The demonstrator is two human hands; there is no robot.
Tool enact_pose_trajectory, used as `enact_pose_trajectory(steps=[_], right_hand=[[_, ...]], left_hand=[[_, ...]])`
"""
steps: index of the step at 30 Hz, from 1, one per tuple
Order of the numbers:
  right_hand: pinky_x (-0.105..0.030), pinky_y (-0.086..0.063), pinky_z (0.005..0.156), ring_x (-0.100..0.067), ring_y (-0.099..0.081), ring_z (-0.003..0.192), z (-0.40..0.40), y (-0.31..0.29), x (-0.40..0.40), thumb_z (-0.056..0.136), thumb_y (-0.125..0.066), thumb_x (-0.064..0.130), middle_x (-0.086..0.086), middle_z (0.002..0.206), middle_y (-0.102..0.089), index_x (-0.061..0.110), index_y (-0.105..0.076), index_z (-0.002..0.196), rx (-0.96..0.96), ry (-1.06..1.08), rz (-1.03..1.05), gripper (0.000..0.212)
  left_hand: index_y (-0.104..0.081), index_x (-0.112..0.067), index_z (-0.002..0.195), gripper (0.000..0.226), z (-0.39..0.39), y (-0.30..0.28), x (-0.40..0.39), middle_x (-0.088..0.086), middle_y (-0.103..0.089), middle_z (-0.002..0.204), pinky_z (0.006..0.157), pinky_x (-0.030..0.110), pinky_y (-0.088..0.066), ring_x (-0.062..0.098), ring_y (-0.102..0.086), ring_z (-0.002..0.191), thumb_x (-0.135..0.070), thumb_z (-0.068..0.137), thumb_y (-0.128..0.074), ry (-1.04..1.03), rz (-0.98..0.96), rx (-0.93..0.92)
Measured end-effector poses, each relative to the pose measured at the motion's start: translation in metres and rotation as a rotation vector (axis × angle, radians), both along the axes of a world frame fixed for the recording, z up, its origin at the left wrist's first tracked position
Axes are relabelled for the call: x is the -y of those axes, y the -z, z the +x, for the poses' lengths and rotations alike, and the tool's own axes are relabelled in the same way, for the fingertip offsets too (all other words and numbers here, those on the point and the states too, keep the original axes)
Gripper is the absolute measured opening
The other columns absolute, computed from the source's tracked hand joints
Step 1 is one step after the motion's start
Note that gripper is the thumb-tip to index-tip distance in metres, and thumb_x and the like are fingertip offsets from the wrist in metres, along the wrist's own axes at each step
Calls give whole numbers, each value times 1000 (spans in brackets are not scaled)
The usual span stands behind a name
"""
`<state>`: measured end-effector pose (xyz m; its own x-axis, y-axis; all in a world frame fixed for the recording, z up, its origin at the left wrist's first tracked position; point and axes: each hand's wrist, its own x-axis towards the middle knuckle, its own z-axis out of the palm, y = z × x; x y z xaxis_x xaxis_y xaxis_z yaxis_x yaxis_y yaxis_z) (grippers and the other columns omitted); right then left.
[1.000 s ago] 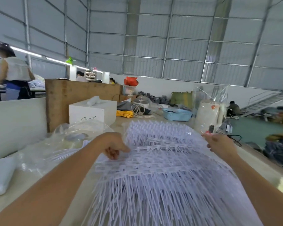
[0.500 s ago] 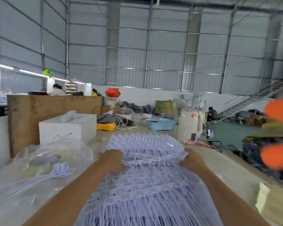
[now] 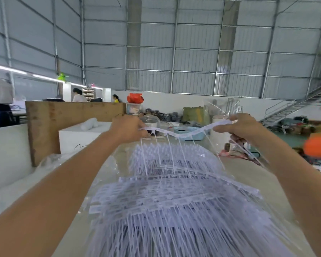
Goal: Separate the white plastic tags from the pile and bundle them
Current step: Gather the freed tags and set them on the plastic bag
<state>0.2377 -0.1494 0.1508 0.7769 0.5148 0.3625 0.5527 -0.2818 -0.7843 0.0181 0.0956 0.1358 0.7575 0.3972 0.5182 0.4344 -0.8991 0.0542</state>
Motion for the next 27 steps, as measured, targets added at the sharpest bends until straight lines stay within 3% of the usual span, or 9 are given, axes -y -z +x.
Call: enact_pose_trajectory(steps=[4,7,10,13,16,18,20,23,27], right_hand=[[-31,-52,59,-15,-52,47,-21,39,-2,83,-70,23,-2,52,-51,1,-60,96,-353,-217,-79,28],[-23,-45,57,-19,-57,61,-37,88,-8,90,-62,18,-10,66,-64,-3,-66,93,-187,-125,-384,22],[-24,-48,62,-18,-58,59,-36,114,-12,87,-66,19,-18,76,-69,-4,-69,88,15,-71,-456,23],[-25,-50,64,-7,-55,45,-29,108,-10,80,-73,22,-2,53,-62,7,-66,76,132,3,-428,17],[-24,-49,67,-3,-56,45,-28,106,-15,77,-73,24,10,42,-56,20,-60,68,185,59,-385,16],[-25,-50,67,-7,-59,51,-30,111,-23,82,-68,22,7,52,-62,18,-61,71,205,13,-326,14],[-25,-51,67,-13,-62,54,-30,119,-29,85,-62,15,-4,60,-68,10,-65,74,156,-37,-223,13],[-27,-53,69,-15,-65,54,-24,130,-26,85,-57,10,-10,58,-68,7,-68,70,115,-70,-141,18],[-20,-45,55,-6,-57,46,-11,136,-19,89,-58,19,1,54,-65,19,-67,69,158,13,-118,22]], left_hand=[[-72,-3,99,25,-20,5,-9,12,-71,96,62,20,-43,20,-60,75,-22,91,-57,-54,-210,-437],[-69,0,97,21,-31,37,-11,9,-69,82,64,22,-49,10,-57,60,-18,88,-64,-85,-423,-634],[-69,-10,83,22,-34,56,-11,7,-68,87,82,28,-49,13,-57,74,-32,86,-68,-116,-396,-740],[-64,-3,96,22,-20,50,-5,18,-60,101,89,36,-47,25,-57,95,-24,92,-57,-170,-276,-815],[-63,1,100,23,13,45,28,15,-60,109,88,36,-44,25,-53,100,-8,94,-43,-41,-132,-513],[-58,-5,127,34,42,57,61,11,-54,134,100,34,-41,24,-51,120,-8,97,-41,145,-299,-286],[-53,-12,132,36,67,78,91,9,-50,139,102,35,-39,26,-47,126,-20,99,-41,260,-419,-215],[-60,-9,115,31,95,115,105,12,-61,111,83,30,-45,28,-57,108,-30,97,-47,289,-500,-186],[-60,-24,91,11,106,137,98,6,-63,102,73,27,-41,25,-59,100,-31,92,-53,269,-490,-20]])
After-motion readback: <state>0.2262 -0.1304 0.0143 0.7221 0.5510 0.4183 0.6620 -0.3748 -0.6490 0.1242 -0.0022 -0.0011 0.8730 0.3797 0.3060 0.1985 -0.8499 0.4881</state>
